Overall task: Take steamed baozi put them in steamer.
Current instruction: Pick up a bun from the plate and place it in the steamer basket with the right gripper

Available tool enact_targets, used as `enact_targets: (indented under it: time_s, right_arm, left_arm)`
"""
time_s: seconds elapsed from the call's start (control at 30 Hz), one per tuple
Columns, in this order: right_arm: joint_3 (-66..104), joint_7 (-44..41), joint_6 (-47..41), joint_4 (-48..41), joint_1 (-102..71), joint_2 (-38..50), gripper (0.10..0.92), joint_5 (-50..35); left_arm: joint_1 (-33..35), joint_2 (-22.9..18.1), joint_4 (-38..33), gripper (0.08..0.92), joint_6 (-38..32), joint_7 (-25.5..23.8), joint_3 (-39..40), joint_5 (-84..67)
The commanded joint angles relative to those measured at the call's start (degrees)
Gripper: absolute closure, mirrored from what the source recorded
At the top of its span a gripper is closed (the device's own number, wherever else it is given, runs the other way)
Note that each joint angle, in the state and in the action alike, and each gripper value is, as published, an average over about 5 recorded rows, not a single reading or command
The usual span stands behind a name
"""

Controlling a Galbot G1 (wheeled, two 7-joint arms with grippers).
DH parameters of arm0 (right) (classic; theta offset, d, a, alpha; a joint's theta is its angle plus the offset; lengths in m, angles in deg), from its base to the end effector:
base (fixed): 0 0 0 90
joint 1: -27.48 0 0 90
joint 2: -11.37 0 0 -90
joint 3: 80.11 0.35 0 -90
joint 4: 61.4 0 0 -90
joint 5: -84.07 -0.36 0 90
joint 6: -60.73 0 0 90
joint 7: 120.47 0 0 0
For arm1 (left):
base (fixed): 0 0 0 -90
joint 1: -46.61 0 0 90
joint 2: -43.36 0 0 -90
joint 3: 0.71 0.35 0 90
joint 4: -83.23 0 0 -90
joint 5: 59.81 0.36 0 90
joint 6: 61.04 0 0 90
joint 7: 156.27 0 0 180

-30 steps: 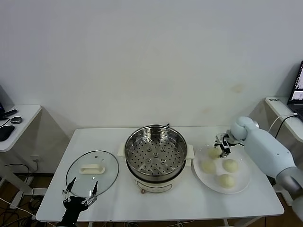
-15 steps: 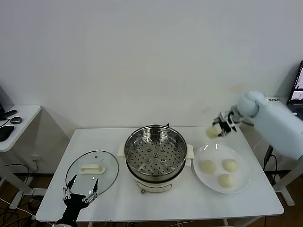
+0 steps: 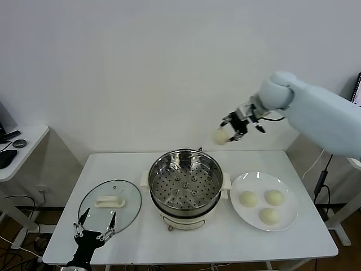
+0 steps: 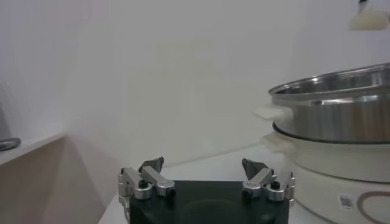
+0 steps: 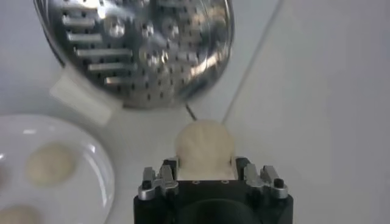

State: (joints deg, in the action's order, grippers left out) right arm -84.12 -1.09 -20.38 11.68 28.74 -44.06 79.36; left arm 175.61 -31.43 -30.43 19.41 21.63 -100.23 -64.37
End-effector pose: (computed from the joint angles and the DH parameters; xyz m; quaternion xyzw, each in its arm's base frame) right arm 0.5698 0.0249 -0.0116 0.5957 -0.4156 0.6808 0.0947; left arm 0.1369 0.1065 -0.3477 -0.0214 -0.9922 -0.1157 0.0404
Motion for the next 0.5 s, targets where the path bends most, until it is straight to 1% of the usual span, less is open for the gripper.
enact_targets:
  time_s: [0.03, 0.2, 0.5]
  right_arm:
    - [-6.46, 1.89, 11.09, 1.10, -0.01, -8.96, 0.454, 3.39]
    - [-3.53, 2.00, 19.85, -3.76, -4.47, -13.08, 0.449, 13.42]
    - [-0.14, 3.25, 27.39, -11.06, -9.27, -16.69, 0.441, 25.49]
  left_arm:
    - [0.05, 0.05, -0.07, 0.177, 0.01, 0.03, -0.56, -0.17]
    - [0.46, -0.35, 0.04, 0.177, -0.03, 0.15, -1.21, 0.07]
    - [0.63, -1.10, -0.46, 0.177, -0.01, 0.22, -1.14, 0.42]
